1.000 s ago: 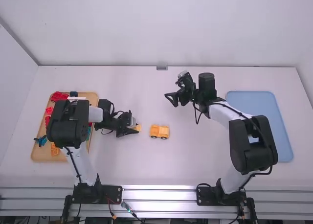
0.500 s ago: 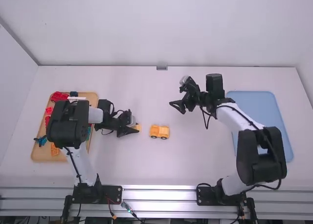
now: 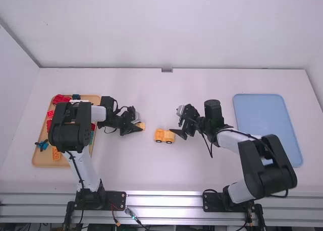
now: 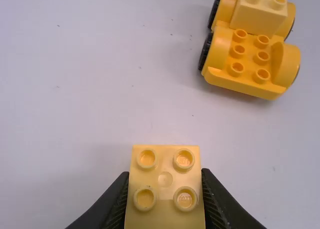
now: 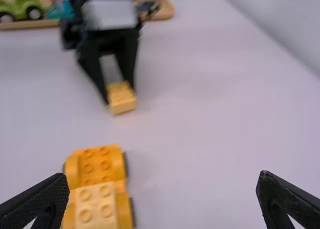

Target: Assemble lego blocks to make yellow taxi

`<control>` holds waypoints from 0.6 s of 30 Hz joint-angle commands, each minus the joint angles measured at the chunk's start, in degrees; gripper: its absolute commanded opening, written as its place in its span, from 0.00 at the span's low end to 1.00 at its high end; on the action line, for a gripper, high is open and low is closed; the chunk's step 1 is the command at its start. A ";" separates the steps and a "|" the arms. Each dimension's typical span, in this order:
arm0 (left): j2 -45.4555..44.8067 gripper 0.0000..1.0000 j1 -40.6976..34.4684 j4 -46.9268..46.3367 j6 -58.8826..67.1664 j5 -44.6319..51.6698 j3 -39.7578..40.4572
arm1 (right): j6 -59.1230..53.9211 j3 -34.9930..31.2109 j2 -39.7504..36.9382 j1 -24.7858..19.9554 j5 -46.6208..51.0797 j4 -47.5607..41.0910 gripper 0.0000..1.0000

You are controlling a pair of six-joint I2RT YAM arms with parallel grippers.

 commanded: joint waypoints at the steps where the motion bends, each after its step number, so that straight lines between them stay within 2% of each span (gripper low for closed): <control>1: 1.03 0.25 0.24 -0.48 -0.63 2.82 1.40 | -3.78 -0.68 4.46 1.01 -4.52 0.61 0.99; 6: 1.01 0.20 0.17 -3.04 -0.61 4.28 3.28 | -6.93 -0.55 10.03 1.55 -4.79 1.62 0.99; 13: 1.01 0.19 0.28 -3.74 2.05 9.07 3.74 | -5.20 -0.52 17.22 1.62 -4.92 9.01 0.99; 18: 1.01 0.19 0.22 -3.08 2.01 11.69 3.98 | -5.79 -0.52 23.28 1.55 -9.84 13.11 0.99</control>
